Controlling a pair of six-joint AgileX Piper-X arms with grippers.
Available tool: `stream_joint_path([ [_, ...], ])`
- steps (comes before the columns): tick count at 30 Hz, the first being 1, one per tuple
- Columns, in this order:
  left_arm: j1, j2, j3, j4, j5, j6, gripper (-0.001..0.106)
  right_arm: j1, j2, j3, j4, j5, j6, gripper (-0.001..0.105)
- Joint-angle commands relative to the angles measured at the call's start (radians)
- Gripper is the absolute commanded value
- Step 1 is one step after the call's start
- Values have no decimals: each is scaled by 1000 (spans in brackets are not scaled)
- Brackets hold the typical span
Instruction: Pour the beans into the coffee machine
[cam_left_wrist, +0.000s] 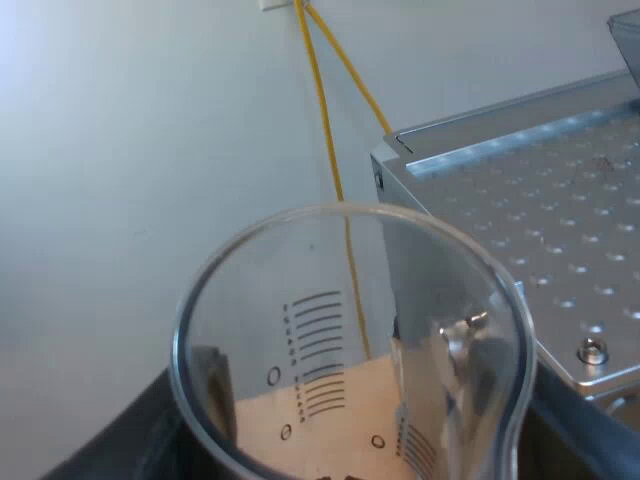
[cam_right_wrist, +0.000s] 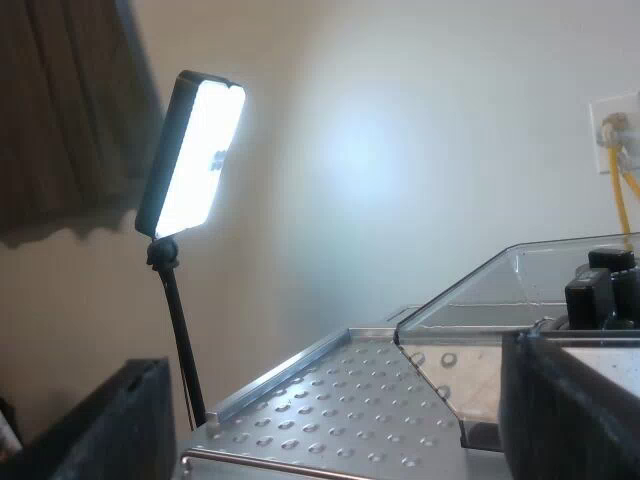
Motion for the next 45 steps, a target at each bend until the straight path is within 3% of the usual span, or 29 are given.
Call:
stream_joint_path([
  [1,-18,32,-50,15,-4,-1,27,2,-8,-11,-14,2,-13,69],
  [8,-90,123,-162,17,-4,-1,27,2,-8,-11,-14,2,-13,69],
  [18,-99,276,-367,100,-13,-1,27,2,-8,-11,-14,2,-13,69],
  [21,-129,322,-421,102,-28,1,27,2,-8,-11,-14,9,-39,69],
  [23,-171,359,-470,133,-68,55,27,2,-8,-11,-14,42,-80,69],
  [26,-209,391,-509,152,-118,111,27,2,-8,-11,-14,71,-100,69],
  [42,-259,575,-697,184,-123,112,27,2,-8,-11,-14,76,-101,69],
  [45,-287,601,-721,198,-168,135,27,2,-8,-11,-14,76,-101,69],
])
